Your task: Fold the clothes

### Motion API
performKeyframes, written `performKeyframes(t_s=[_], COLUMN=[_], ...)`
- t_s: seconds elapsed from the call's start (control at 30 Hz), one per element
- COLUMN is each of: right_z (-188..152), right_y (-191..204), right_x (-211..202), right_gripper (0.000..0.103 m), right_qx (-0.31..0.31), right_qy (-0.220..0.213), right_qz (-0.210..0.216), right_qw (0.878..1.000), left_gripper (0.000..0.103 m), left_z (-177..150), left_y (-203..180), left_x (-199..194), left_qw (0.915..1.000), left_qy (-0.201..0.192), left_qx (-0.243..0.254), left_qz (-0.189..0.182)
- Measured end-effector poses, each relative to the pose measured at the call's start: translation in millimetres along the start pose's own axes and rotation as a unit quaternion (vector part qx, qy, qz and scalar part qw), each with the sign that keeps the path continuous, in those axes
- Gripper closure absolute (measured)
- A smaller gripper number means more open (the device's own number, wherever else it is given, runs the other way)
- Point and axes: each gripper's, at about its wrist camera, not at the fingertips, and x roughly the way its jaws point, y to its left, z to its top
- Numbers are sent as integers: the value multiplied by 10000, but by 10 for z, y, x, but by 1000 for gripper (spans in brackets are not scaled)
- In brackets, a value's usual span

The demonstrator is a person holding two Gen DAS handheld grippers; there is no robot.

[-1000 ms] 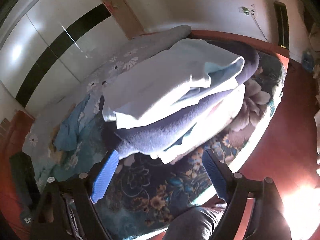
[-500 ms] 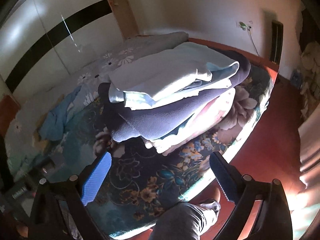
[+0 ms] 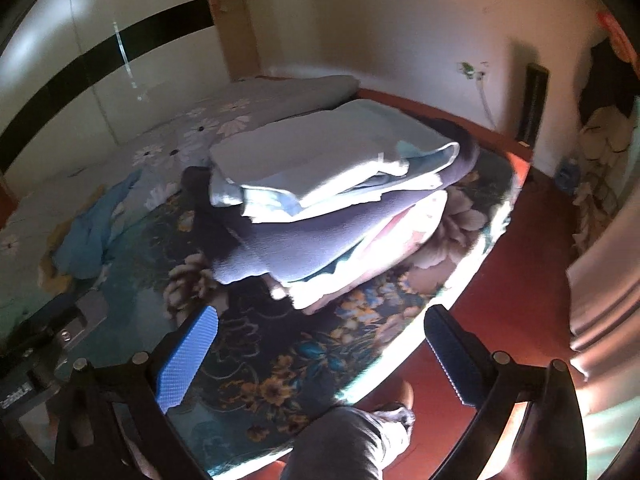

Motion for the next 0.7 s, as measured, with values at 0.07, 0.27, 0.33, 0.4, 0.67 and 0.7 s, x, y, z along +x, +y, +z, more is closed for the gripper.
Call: performKeyframes(t_s=[0.07,0.27,0.33,0.4,0.67,0.7], right_z=[-1,-20,-26,-30,-60,-68], right_y=[-7,-12,-23,-38,-93,-99], right_x=[-14,-41,-46,-46,-6,1], right_gripper=[0,0,0,0,0,0], right_qx=[-1,-2,23,63,147,157], right_qy=[-14,-44,-49,-42,84,106], right_qz=[-102,-325,-373,-403,-456,-461], right_qw=[9999,9995,9993,9992,9988,9988], left_gripper=[0,0,0,0,0,0], left_z=[-4,-2,-7,-23,-66,-71], left_y=[-16,-94,-130,-153,-197,-198], left_x=[-4,-19,3,25,87,94], left_qw=[10000,9993,9986,9983,9983,9983], left_qy=[-3,-90,-61,-14,130,144], left_qx=[11,192,290,365,389,379], left_qz=[-30,298,444,457,418,408])
